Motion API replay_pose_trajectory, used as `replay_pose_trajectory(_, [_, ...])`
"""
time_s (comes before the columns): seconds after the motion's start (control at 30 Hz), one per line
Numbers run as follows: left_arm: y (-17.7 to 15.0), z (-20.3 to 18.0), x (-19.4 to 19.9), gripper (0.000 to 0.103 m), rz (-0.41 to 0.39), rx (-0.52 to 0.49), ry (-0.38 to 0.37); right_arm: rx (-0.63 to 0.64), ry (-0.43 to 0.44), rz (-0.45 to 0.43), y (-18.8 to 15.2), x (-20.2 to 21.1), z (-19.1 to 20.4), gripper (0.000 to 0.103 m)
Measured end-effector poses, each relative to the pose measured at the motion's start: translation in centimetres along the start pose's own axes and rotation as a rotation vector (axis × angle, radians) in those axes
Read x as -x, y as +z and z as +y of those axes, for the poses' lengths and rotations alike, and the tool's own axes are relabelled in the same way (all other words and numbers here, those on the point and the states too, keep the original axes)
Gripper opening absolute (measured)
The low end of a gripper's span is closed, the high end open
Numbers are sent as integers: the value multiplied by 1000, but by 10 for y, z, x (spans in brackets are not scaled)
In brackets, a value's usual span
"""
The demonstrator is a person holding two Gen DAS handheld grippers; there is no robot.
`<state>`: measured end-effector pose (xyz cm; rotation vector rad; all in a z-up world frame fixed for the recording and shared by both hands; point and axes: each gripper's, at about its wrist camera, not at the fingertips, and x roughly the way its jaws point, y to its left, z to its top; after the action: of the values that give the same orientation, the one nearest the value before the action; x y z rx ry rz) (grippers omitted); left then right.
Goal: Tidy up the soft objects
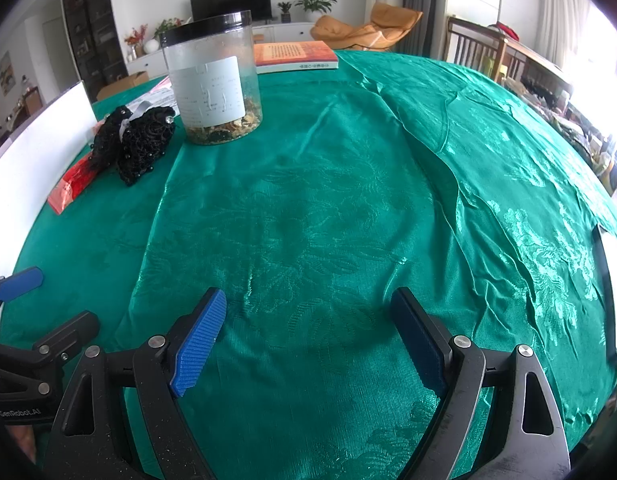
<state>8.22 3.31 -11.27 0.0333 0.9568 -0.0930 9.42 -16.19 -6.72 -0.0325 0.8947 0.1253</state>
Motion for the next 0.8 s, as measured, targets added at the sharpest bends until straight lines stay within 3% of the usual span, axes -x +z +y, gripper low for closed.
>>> replay_pose_trajectory(0.67, [0, -1, -1, 103, 2, 0, 1, 1, 0, 0, 0, 0, 0, 87])
replay_pose_trajectory(0.8, [3, 4, 6, 103, 73, 19, -7, 2, -1, 0, 0, 0, 0, 87])
